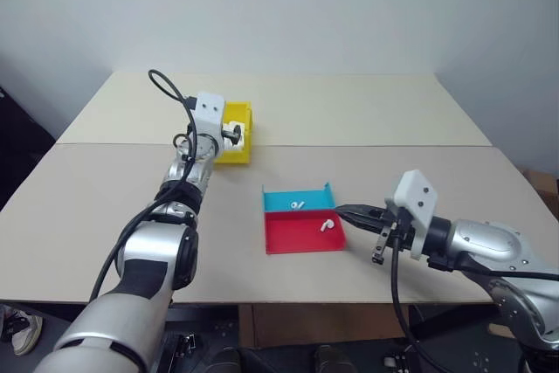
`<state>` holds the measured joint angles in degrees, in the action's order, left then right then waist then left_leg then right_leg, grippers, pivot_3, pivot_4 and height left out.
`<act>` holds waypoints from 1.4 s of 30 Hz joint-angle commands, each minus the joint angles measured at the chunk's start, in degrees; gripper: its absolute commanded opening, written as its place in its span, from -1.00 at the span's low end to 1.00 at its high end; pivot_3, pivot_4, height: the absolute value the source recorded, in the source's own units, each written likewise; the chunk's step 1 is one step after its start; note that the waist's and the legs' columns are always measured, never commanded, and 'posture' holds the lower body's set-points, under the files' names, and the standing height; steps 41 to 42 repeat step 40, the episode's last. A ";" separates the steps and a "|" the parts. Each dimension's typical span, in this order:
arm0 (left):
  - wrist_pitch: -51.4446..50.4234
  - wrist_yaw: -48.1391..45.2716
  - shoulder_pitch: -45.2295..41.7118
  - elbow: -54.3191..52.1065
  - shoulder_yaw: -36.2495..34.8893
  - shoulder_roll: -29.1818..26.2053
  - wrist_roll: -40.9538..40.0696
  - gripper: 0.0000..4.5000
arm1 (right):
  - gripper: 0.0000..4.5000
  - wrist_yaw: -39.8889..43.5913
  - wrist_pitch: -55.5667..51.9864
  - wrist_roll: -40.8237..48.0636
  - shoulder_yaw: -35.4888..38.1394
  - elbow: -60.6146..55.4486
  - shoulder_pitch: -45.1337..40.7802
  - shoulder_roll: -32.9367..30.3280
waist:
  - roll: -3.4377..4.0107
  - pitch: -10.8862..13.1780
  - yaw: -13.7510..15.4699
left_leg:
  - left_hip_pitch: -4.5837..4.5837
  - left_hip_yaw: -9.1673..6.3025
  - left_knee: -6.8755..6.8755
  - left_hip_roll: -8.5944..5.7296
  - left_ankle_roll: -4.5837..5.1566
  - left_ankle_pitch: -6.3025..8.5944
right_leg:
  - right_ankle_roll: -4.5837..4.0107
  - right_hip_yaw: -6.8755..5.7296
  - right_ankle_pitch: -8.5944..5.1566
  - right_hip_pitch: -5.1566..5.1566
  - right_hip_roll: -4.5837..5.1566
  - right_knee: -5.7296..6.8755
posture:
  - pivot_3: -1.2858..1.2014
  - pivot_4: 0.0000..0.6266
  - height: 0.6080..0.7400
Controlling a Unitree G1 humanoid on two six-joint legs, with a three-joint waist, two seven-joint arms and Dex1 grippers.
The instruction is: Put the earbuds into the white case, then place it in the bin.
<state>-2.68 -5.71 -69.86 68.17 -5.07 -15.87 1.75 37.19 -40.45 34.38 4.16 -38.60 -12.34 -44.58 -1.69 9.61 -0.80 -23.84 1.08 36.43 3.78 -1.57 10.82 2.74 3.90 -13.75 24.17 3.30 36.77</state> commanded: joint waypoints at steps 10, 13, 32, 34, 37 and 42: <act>8.79 -12.88 8.42 -22.11 -7.37 1.21 -12.68 0.99 | -1.00 4.67 7.39 -4.00 3.16 -0.81 2.83 -2.59 | 0.02 -0.01 -0.25 | 0.01 0.01 -0.03 0.01 0.00 0.00 | -0.24 0.02 0.15 -0.01 0.00 0.01 | 0.03 -0.52 1.00; -3.00 -19.42 16.38 -39.10 -4.96 -1.47 -15.97 0.99 | -1.00 7.54 9.68 -4.92 5.24 1.41 3.91 -4.77 | 0.03 -0.02 -0.57 | 0.06 0.02 -0.02 0.02 -0.07 -0.04 | -0.24 0.03 0.15 0.00 0.00 0.10 | 0.03 -0.52 1.00; -22.52 -50.62 71.26 -99.18 -21.79 -31.84 -39.10 0.99 | -1.00 32.14 20.48 -3.85 19.24 15.16 9.21 -17.32 | 0.06 -0.03 -1.19 | 0.53 0.16 0.07 0.14 -0.08 -0.06 | -0.18 0.07 -0.26 -0.27 0.04 0.23 | 0.03 -0.52 1.00; -23.47 -50.07 72.68 -101.34 -23.18 -31.93 -40.94 0.99 | -1.00 32.83 20.87 -3.87 19.26 15.60 8.96 -17.33 | 0.06 -0.03 -1.27 | 0.52 0.19 0.07 0.15 -0.08 -0.06 | -0.15 0.10 -0.24 -0.25 0.04 0.23 | 0.03 -0.52 1.00; -23.12 -49.13 74.22 -102.31 -24.35 -31.80 -40.65 0.99 | -1.00 33.14 21.01 -4.30 18.26 16.24 7.97 -17.36 | 0.06 -0.03 -1.28 | 0.52 0.19 0.07 0.15 -0.07 -0.06 | -0.06 0.10 -0.19 -0.23 0.03 0.23 | 0.03 -0.52 1.00; -23.74 -49.57 75.56 -101.94 -24.75 -32.80 -40.39 0.99 | -1.00 33.01 20.53 -4.37 17.37 16.74 6.89 -17.26 | 0.06 -0.03 -1.41 | 0.52 0.20 0.06 0.15 -0.06 -0.05 | -0.06 0.11 -0.19 -0.21 0.02 0.24 | 0.03 -0.52 1.00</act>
